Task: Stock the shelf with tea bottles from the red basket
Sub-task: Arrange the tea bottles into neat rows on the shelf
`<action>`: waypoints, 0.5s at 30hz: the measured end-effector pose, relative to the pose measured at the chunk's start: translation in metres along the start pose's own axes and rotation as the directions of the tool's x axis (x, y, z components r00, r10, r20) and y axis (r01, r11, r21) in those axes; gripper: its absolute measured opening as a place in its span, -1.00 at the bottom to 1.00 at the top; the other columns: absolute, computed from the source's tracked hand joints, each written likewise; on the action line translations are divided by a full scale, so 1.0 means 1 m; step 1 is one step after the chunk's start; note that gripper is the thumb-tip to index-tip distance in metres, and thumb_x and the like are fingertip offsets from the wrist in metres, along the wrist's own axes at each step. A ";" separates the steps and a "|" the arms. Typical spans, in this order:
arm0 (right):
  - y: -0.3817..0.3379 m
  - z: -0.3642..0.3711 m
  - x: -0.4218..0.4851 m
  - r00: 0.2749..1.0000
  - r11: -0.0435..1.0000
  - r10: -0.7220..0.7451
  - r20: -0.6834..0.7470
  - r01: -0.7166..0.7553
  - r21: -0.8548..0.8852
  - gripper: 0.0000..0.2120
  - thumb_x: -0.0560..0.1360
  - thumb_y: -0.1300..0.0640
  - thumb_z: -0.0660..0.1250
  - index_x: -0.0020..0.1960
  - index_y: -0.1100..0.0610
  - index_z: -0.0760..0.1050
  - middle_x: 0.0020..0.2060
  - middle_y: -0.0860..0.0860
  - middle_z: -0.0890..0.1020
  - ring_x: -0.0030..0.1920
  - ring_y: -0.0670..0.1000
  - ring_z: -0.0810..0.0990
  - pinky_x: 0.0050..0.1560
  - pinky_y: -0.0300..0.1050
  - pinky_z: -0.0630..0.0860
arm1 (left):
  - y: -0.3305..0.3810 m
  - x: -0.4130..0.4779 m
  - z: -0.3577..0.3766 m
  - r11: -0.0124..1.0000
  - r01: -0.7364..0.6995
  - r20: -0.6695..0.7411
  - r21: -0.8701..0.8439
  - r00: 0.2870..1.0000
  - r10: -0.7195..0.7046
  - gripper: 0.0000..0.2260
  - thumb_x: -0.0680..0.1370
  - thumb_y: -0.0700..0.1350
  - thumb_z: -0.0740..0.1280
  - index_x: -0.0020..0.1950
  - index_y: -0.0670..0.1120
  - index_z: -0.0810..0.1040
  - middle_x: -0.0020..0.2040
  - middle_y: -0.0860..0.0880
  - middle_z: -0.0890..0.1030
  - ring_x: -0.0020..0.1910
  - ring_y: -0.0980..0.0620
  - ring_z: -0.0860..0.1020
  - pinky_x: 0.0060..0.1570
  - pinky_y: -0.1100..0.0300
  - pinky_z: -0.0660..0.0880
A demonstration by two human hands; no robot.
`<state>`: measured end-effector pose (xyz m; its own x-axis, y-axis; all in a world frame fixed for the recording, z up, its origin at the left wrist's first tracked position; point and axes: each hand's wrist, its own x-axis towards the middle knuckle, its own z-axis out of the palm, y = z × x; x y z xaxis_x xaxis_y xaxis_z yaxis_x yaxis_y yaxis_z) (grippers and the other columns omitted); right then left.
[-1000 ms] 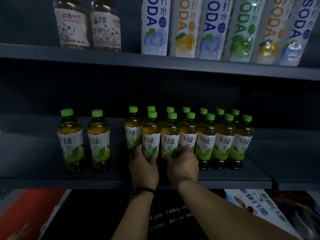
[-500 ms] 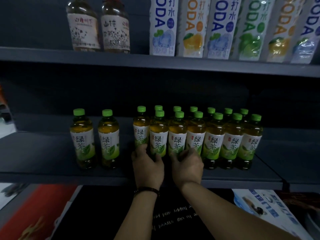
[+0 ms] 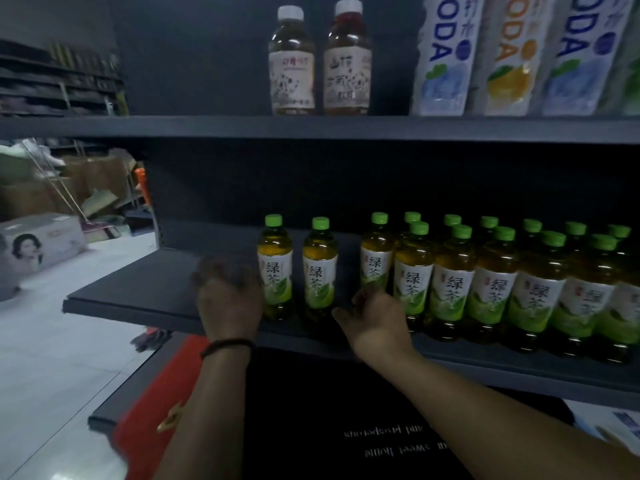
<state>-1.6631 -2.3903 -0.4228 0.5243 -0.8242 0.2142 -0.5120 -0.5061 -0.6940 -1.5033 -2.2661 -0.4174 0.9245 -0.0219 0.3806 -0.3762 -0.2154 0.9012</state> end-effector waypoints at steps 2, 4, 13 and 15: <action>-0.009 0.013 0.005 0.998 0.998 0.066 0.005 -0.067 0.011 -0.56 0.46 -0.11 0.55 0.16 0.10 0.48 0.04 0.04 0.62 0.13 0.09 0.64 -0.05 -0.17 0.48 | -0.020 -0.002 0.010 0.999 0.031 0.115 0.029 0.993 -0.035 -0.55 0.57 -0.06 0.47 0.36 -0.24 0.48 0.32 -0.27 0.56 0.33 -0.33 0.53 0.32 -0.15 0.47; -0.015 0.027 0.009 0.993 0.993 0.113 -0.021 -0.113 0.016 -0.35 0.43 -0.13 0.57 0.35 0.14 0.41 0.25 0.11 0.59 0.27 0.13 0.60 0.14 -0.09 0.56 | -0.032 -0.002 0.018 0.997 0.079 0.284 0.017 0.955 -0.081 -0.38 0.54 0.10 0.50 0.48 -0.18 0.43 0.43 -0.20 0.52 0.38 -0.24 0.53 0.36 -0.14 0.51; -0.033 0.067 0.029 0.982 0.982 0.156 -0.108 -0.143 0.119 -0.36 0.39 -0.11 0.61 0.27 0.12 0.37 0.26 0.14 0.57 0.26 0.19 0.61 0.18 0.06 0.62 | -0.049 0.006 0.052 0.997 -0.050 0.457 -0.063 0.886 0.073 -0.52 0.53 -0.11 0.55 0.38 0.02 0.44 0.26 0.05 0.63 0.22 0.03 0.61 0.08 0.12 0.49; -0.037 0.070 0.031 0.978 0.981 0.163 -0.127 -0.147 0.127 -0.44 0.43 -0.07 0.58 0.24 0.11 0.38 0.24 0.13 0.59 0.26 0.19 0.61 0.19 0.05 0.61 | -0.053 0.005 0.054 0.995 -0.071 0.456 -0.072 0.885 0.096 -0.54 0.55 -0.10 0.54 0.40 0.02 0.46 0.26 0.06 0.65 0.23 0.04 0.62 0.08 0.14 0.50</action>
<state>-1.5803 -2.3798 -0.4389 0.3431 -0.9212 0.1836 -0.4929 -0.3429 -0.7997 -1.4753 -2.3079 -0.4740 0.8101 -0.4851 0.3293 -0.4446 -0.1423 0.8843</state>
